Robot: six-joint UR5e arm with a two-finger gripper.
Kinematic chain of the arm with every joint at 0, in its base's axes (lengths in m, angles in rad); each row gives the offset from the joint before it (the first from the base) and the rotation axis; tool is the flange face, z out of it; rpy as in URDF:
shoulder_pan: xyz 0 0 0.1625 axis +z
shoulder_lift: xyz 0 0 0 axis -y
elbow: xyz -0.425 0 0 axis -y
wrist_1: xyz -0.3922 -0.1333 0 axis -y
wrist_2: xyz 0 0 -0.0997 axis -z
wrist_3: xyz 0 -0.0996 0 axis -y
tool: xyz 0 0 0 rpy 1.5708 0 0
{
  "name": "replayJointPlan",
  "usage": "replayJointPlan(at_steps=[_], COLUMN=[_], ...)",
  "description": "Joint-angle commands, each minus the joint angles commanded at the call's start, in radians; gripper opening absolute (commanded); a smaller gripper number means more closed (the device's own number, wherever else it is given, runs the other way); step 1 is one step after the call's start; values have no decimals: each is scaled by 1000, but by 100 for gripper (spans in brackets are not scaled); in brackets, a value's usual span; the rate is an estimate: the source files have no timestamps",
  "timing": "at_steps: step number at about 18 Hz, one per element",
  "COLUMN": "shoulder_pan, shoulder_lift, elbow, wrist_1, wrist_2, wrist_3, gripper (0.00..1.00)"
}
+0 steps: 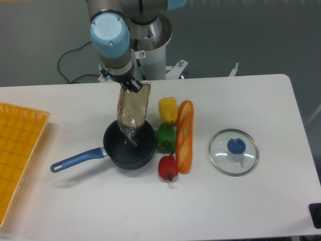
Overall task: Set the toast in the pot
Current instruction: 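Carry the held toast bag over the blue-handled saucepan, then lower the toast bag down into the saucepan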
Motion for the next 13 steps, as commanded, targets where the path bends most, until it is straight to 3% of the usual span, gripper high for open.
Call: replayJointPlan(at_steps=[3,6,13], shoulder_pan=[-14,-37,-60], shoulder_lift=[-17,-29,-64], elbow=[9,9,32], wrist_1=[5,51,57], wrist_2=[-2,0,-2], wrist_3=[-26,-35,-71], gripper=[15,15,18])
